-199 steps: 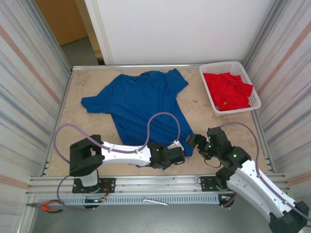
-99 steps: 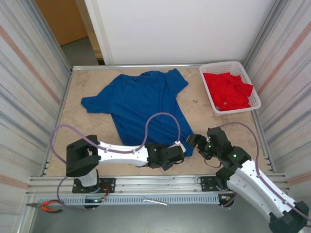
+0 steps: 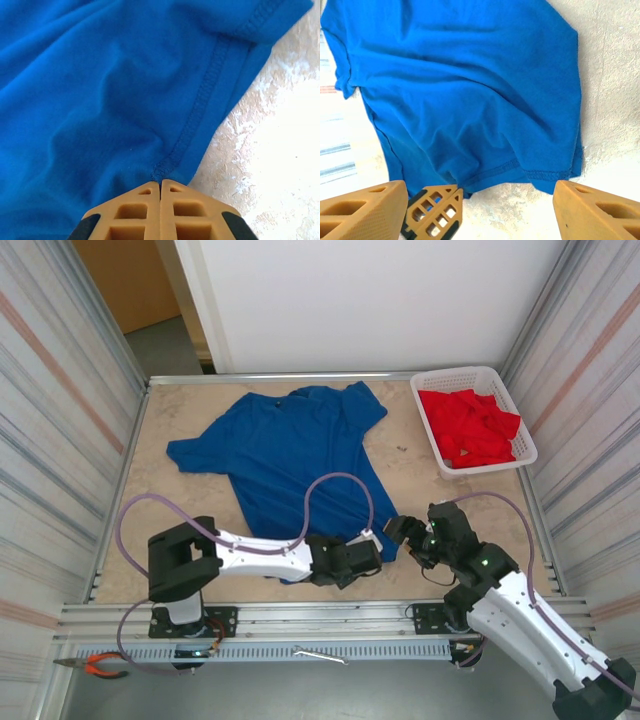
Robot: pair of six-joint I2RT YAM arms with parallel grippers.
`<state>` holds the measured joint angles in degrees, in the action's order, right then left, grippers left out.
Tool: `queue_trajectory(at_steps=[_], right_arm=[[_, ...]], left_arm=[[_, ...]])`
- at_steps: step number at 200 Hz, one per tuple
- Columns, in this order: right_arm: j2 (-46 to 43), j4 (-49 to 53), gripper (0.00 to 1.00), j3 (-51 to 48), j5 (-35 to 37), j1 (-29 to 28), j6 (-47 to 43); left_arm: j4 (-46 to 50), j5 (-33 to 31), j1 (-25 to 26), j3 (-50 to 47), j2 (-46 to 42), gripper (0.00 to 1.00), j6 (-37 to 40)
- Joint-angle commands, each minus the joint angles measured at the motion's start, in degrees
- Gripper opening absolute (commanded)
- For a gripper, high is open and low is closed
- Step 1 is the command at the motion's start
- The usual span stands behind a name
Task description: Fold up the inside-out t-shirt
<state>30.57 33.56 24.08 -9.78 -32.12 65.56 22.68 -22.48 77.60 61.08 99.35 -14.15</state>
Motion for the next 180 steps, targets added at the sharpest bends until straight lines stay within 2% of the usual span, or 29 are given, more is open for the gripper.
queue_trajectory(at_steps=[1,41,47,74,144,180], right_arm=[[-0.8,1.4,0.75,-1.0,-1.4,0.3,0.2],[-0.5,-0.9,0.74,-0.6,-1.7,-1.6,1.0],[-0.3,-1.3,0.74,-0.4,-1.5,-2.2,3.3],[0.9,-4.5,0.80,0.2,0.2,-6.1,6.2],[7.4,-15.6,0.89,3.1,9.2,-19.3,16.1],[13.8,-22.2,0.94,4.6,11.8,-22.5,20.5]], left_arm=[[0.3,0.4,-1.7,-0.5,-7.3,0.00,-0.2],[-0.7,6.1,-6.1,-3.0,-15.9,0.00,-1.2],[-0.7,6.6,-6.6,-3.2,-16.6,0.00,-1.2],[-0.7,8.1,-8.0,-3.9,-19.0,0.00,-1.4],[-2.1,4.5,-8.2,-5.5,-22.0,0.00,-3.4],[-4.5,4.1,-8.1,-7.1,-25.0,0.00,-4.0]])
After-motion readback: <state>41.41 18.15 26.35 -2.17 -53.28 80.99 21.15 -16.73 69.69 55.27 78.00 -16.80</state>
